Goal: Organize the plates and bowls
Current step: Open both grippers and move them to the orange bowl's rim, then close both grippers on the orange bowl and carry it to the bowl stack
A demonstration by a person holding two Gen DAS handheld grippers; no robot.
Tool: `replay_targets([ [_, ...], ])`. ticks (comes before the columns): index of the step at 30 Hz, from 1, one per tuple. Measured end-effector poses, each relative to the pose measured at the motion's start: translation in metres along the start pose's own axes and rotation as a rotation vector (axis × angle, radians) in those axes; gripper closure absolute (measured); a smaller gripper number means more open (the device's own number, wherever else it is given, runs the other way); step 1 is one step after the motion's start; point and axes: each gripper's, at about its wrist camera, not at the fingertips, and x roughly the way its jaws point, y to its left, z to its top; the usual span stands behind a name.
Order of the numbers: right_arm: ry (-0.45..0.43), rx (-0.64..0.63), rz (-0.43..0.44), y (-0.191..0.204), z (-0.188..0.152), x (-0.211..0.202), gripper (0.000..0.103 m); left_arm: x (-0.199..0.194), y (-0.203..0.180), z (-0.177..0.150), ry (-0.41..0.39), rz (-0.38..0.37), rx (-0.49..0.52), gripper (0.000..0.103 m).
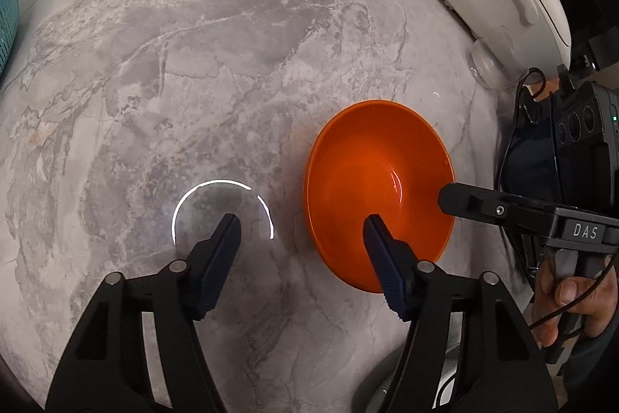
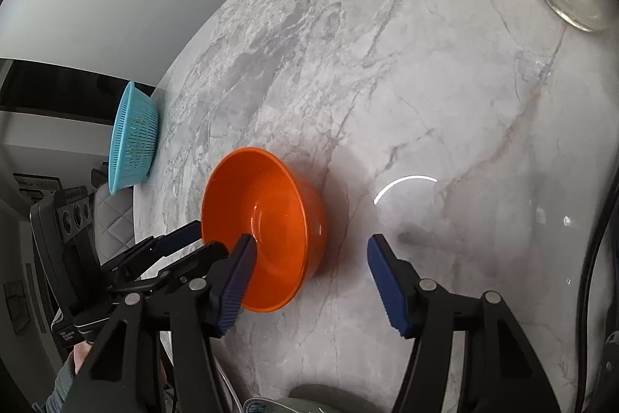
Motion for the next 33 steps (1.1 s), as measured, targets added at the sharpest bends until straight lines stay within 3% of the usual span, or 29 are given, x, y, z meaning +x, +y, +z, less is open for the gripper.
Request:
replay_targets([
  [4,0.022,0.008,0.005,-0.006,-0.002,0.007,0.046,0.01,0.002,0.002,0.021,-0.023,-0.014,0.056],
  [10,0.026,0.013,0.008,-0.01,0.001,0.013,0.05,0.015,-0.002,0.008,0.021,-0.002,0.003,0.056],
  [11,0.025,0.013,0.009,-0.01,0.001,0.013,0.052,0.015,-0.002,0.009,0.022,-0.001,0.007,0.06],
  [14,0.026,0.004,0.002,-0.01,0.002,0.013,0.06,0.021,-0.004,0.011,0.038,-0.001,0.01,0.074],
  [16,0.03,0.004,-0.001,-0.01,0.003,0.013,0.067,0.023,-0.004,0.011,0.039,-0.002,0.009,0.074],
  [19,0.028,-0.002,0.002,-0.01,0.004,0.012,0.075,0.024,-0.005,0.011,0.037,-0.012,0.003,0.085],
  [22,0.021,-0.033,-0.001,-0.004,0.004,0.011,0.087,0.024,-0.011,0.013,0.039,-0.005,0.021,0.089],
  [33,0.008,-0.044,-0.005,0.009,0.002,-0.001,0.088,0.002,-0.017,0.004,0.031,-0.018,0.007,0.089],
])
